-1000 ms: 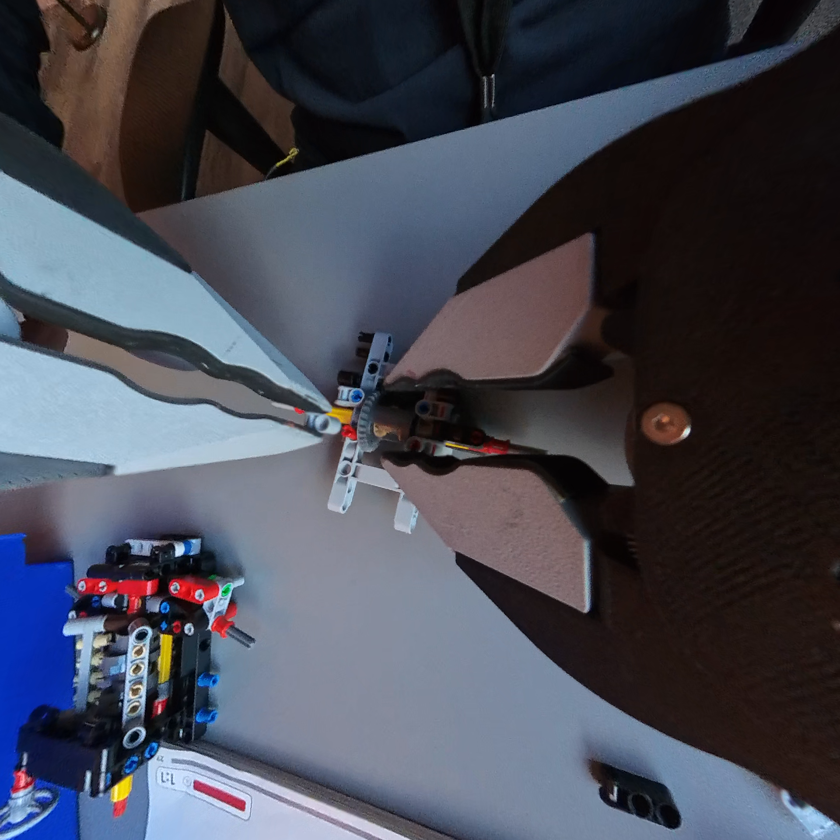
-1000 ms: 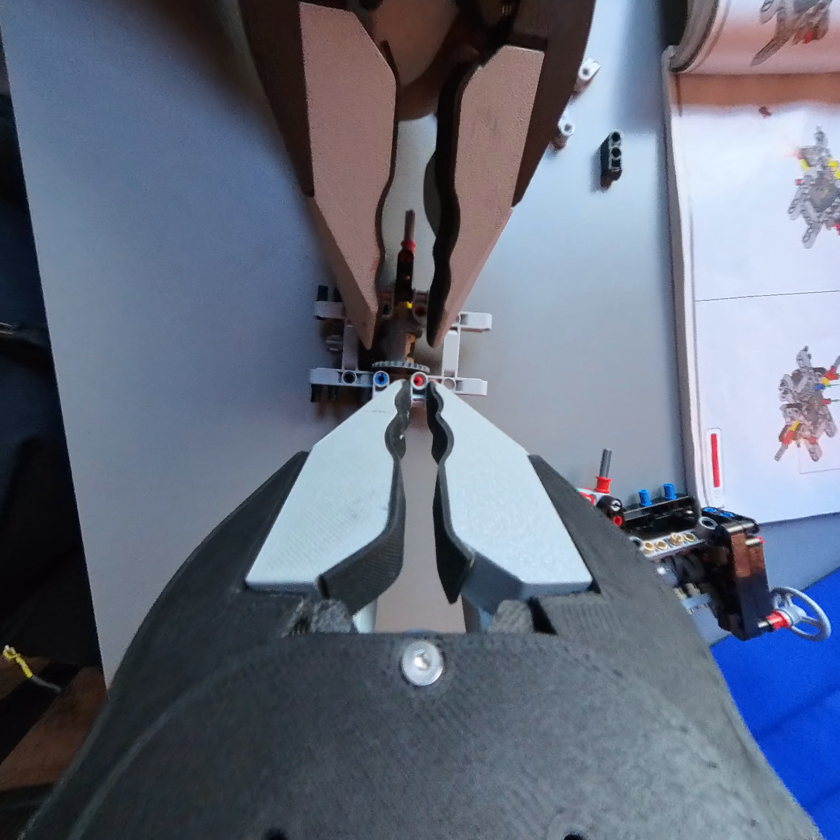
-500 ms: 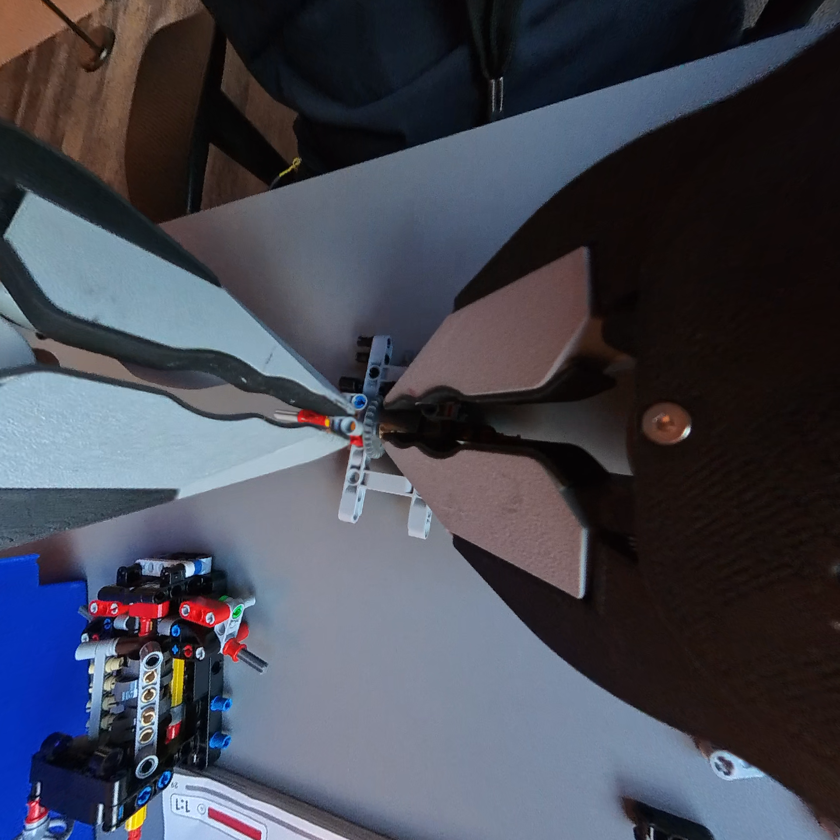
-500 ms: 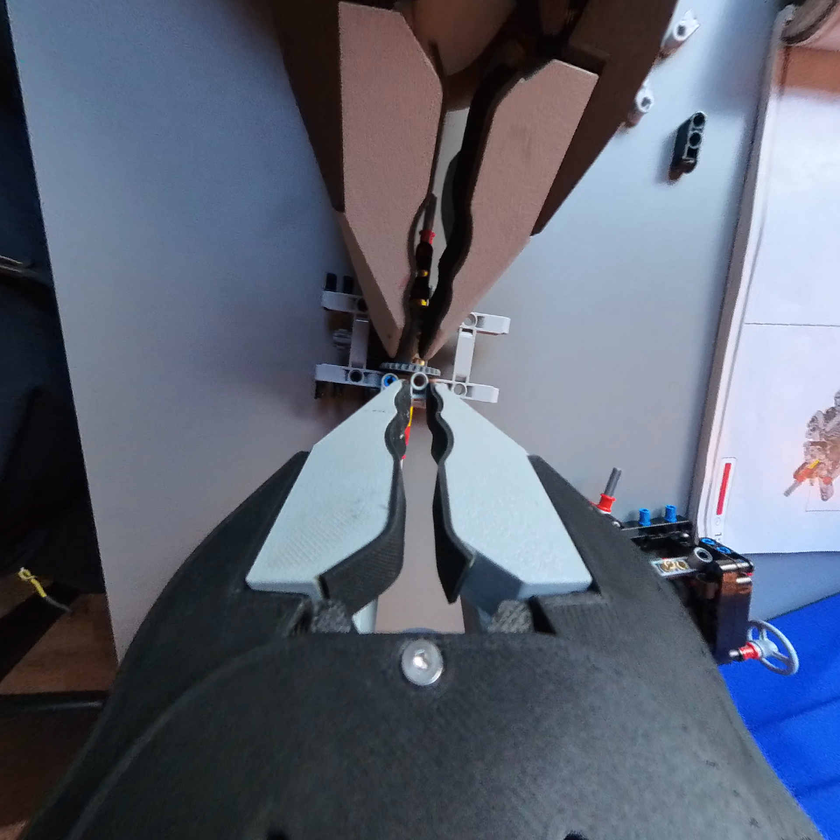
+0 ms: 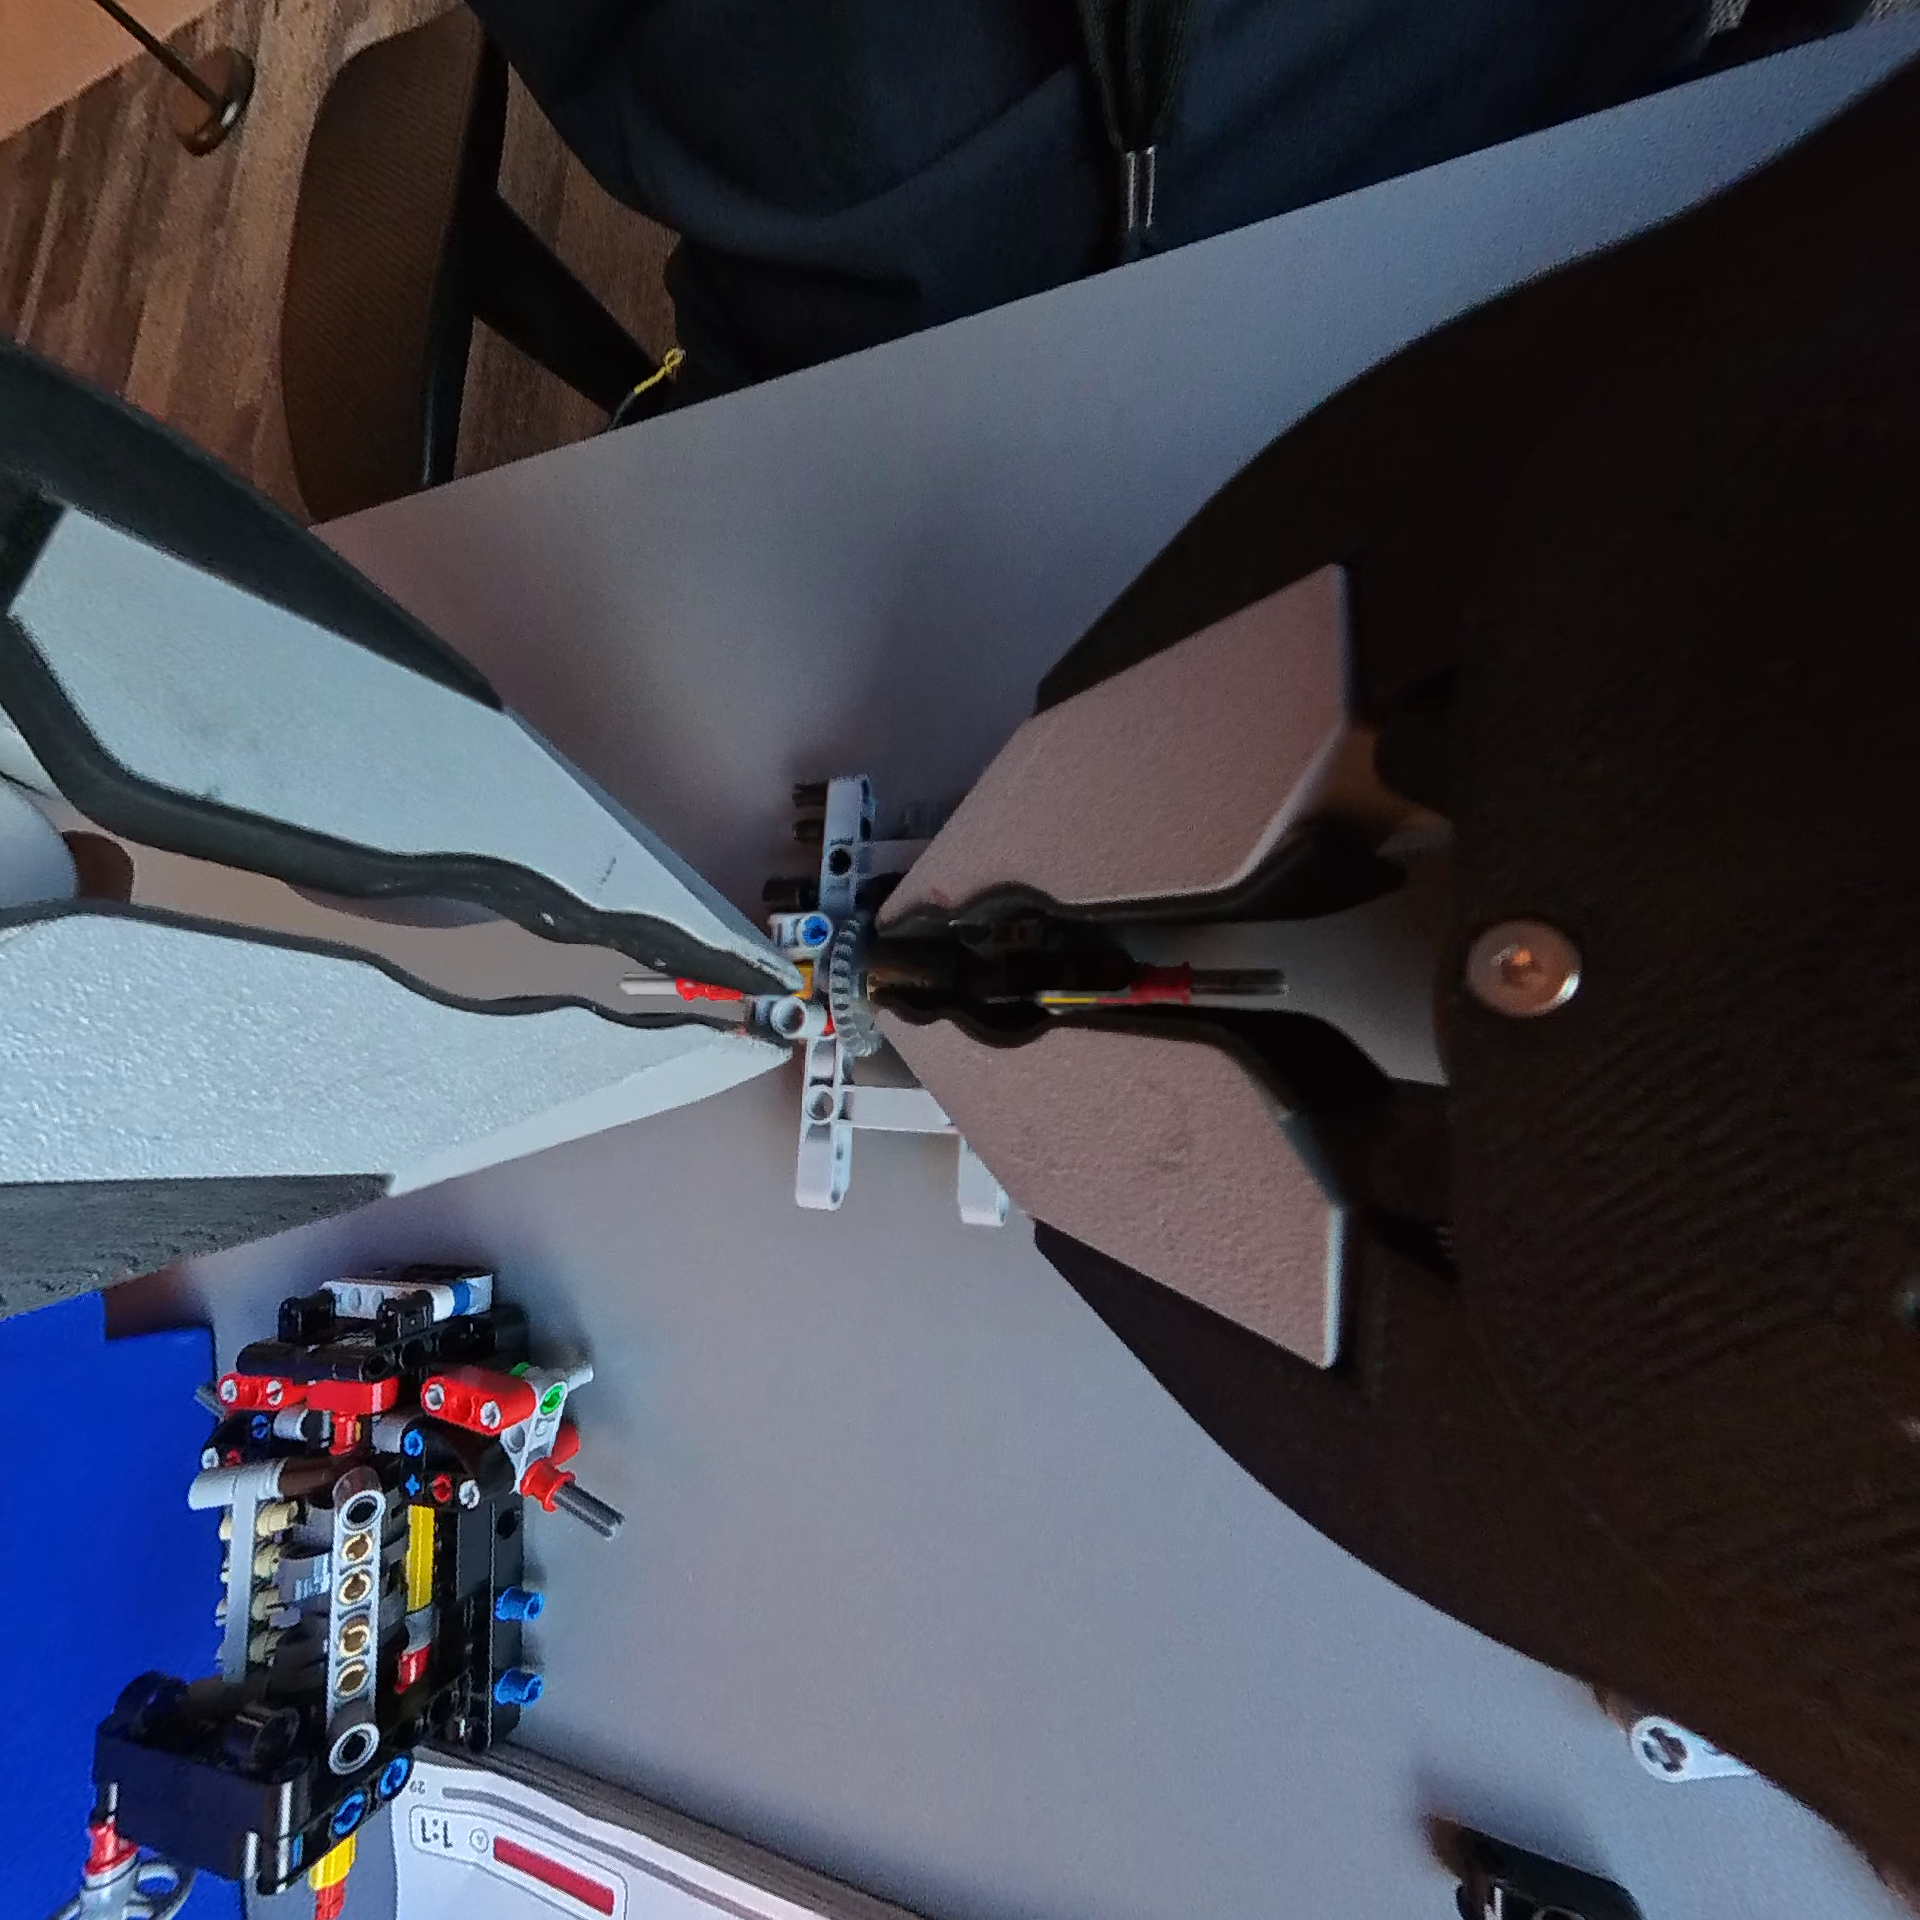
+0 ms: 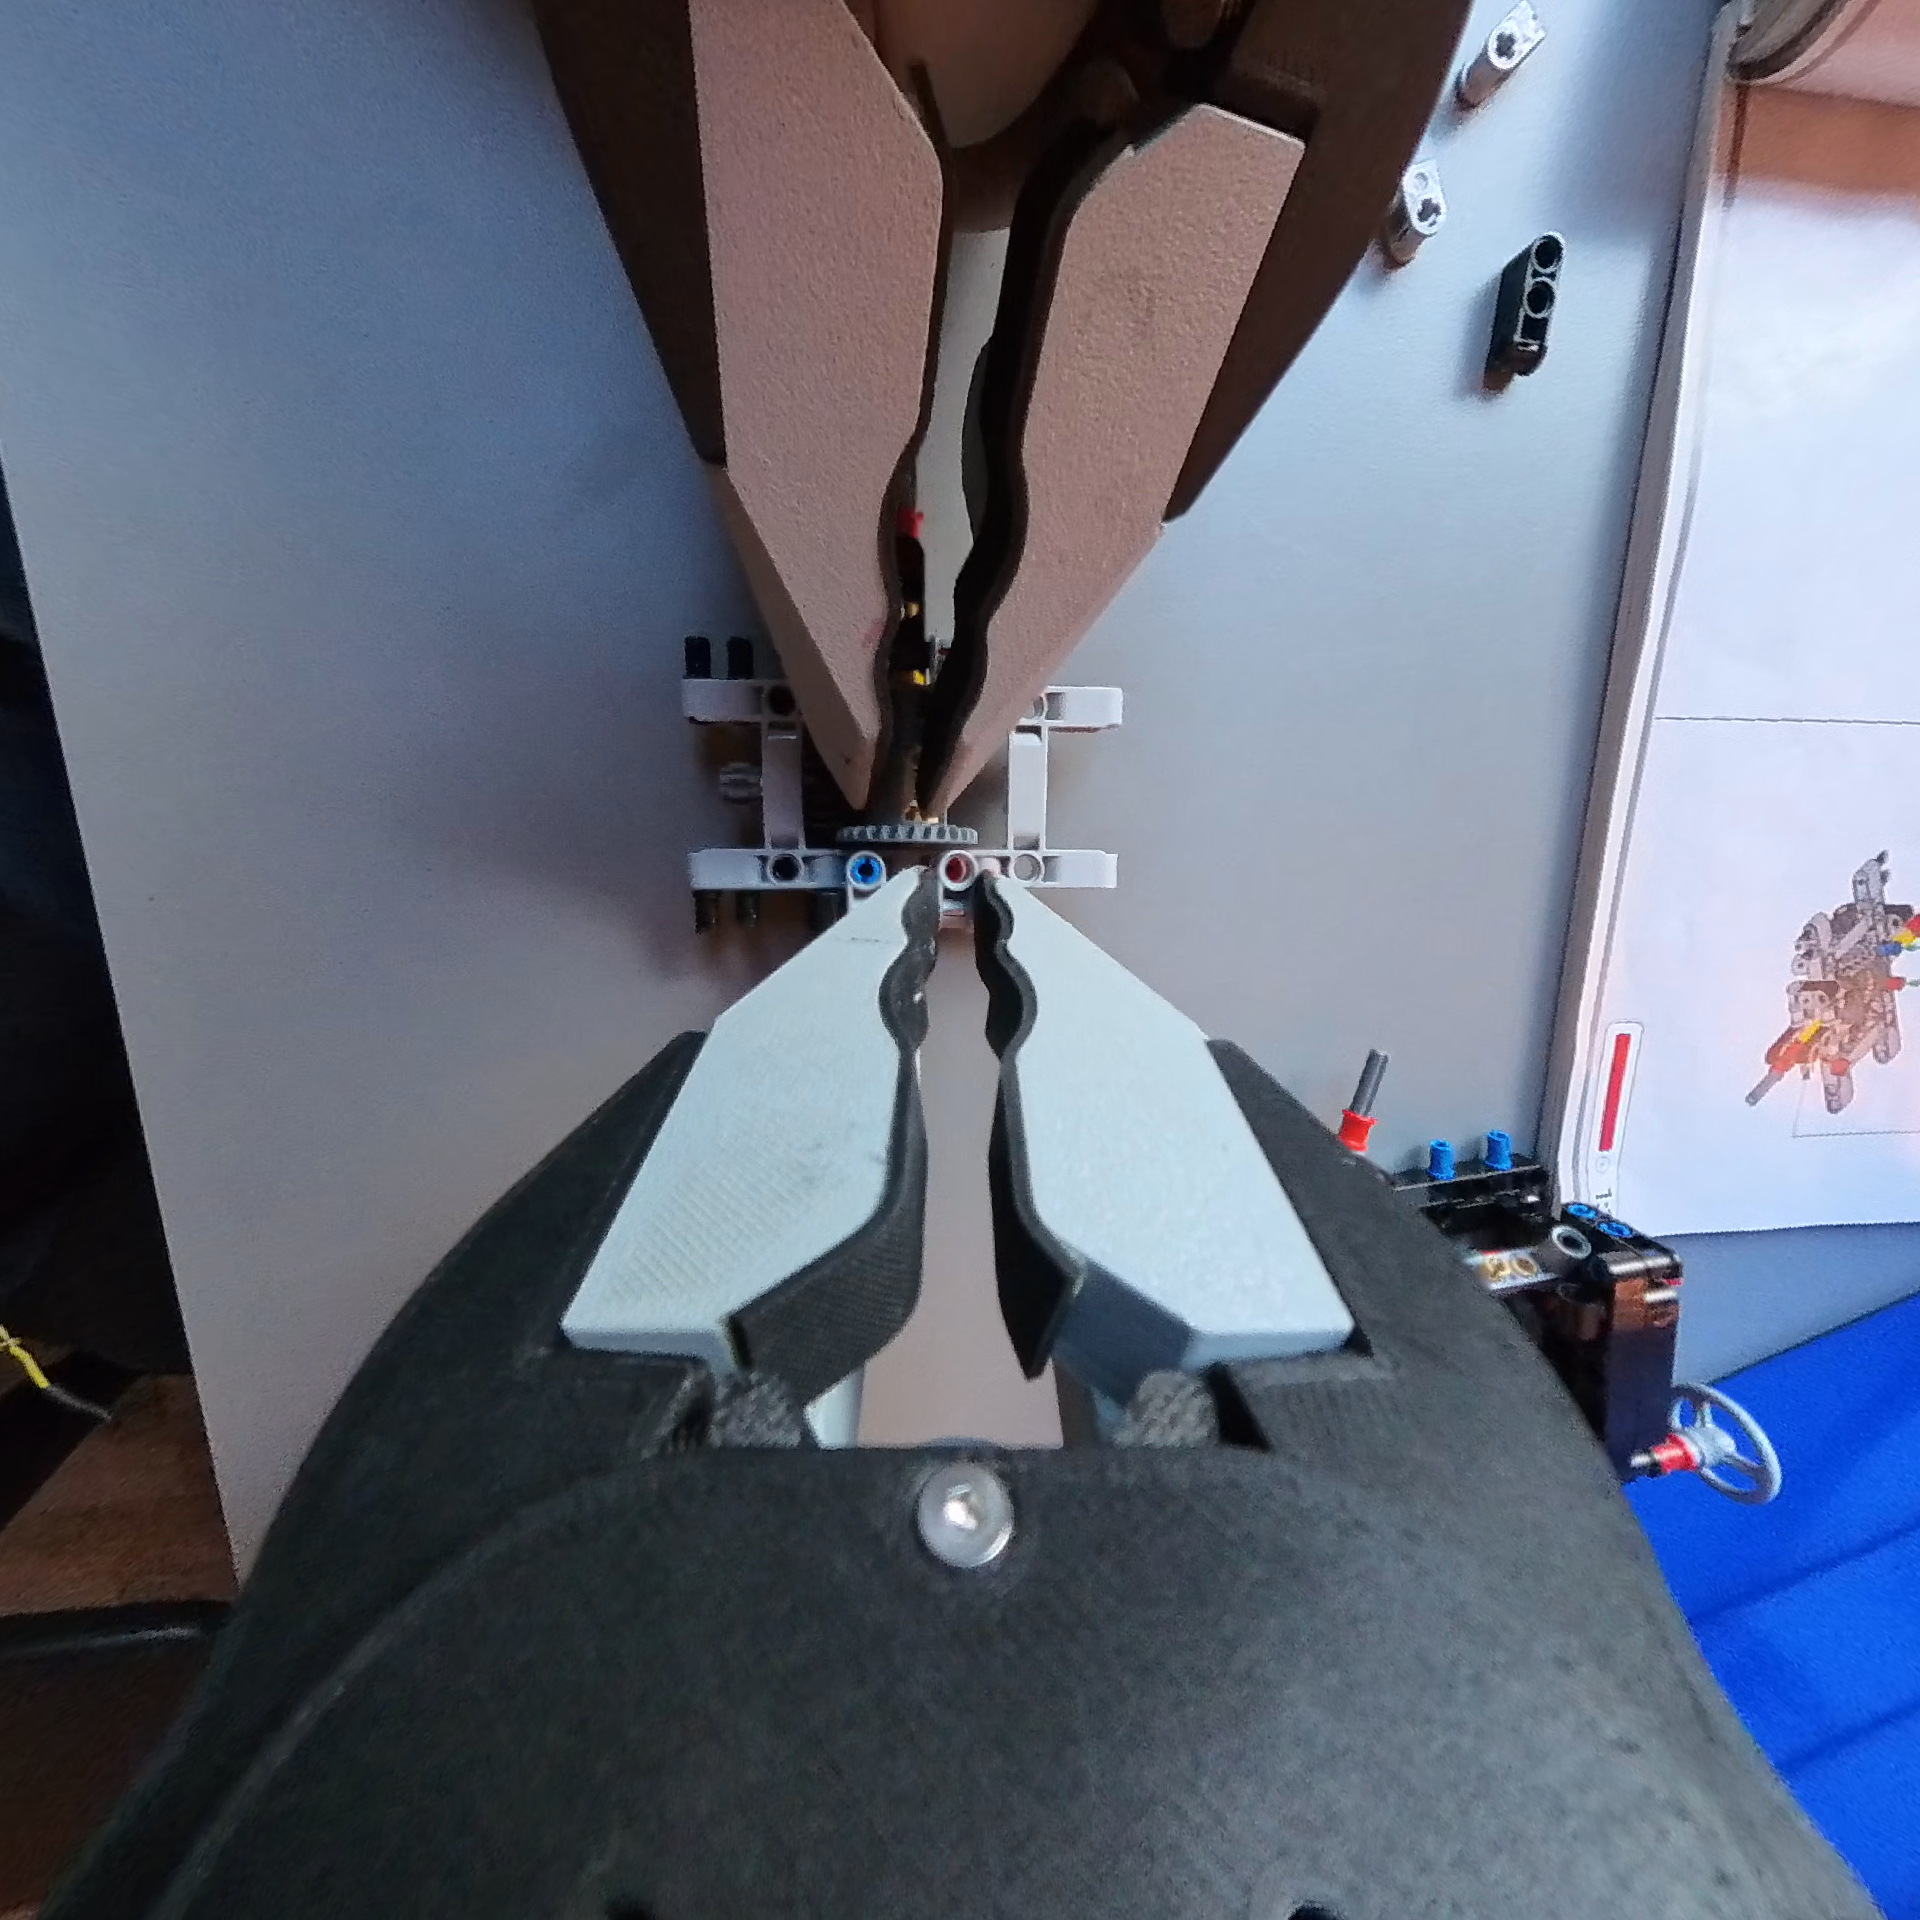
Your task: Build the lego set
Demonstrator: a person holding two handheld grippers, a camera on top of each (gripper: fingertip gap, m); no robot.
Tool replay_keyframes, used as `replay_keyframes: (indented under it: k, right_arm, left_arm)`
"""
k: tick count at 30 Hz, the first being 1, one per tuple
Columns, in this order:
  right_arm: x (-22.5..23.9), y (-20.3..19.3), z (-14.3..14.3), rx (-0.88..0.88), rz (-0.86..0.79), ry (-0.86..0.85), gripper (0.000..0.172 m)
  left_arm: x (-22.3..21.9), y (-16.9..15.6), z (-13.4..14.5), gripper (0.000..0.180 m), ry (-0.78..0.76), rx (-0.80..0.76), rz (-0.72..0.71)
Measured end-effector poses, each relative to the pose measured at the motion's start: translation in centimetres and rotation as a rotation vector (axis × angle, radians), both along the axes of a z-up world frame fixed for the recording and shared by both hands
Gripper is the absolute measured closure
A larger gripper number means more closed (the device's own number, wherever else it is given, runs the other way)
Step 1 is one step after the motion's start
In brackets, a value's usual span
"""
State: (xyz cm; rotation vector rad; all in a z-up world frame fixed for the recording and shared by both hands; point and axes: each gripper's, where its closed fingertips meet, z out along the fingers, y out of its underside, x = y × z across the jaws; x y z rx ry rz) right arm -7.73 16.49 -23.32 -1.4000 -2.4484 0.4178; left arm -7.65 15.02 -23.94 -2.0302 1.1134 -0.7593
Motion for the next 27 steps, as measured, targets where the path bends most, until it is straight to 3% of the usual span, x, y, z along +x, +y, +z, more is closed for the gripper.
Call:
replay_keyframes:
  k: [16,23,27]
  right_arm:
    - [0.0,-0.1,-0.8,0.044,0.297,-0.221,0.168]
    - [0.0,-0.6,-1.2,-0.034,0.281,-0.223,0.167]
    - [0.2,-0.8,-1.1,-0.168,0.114,-0.191,0.167]
  left_arm:
    - [0.1,-0.2,0.1,0.175,-0.002,0.018,-0.012]
    - [0.2,-0.6,0.2,0.176,0.008,0.057,-0.024]
    - [0.3,-0.7,0.3,0.177,0.002,0.053,-0.025]
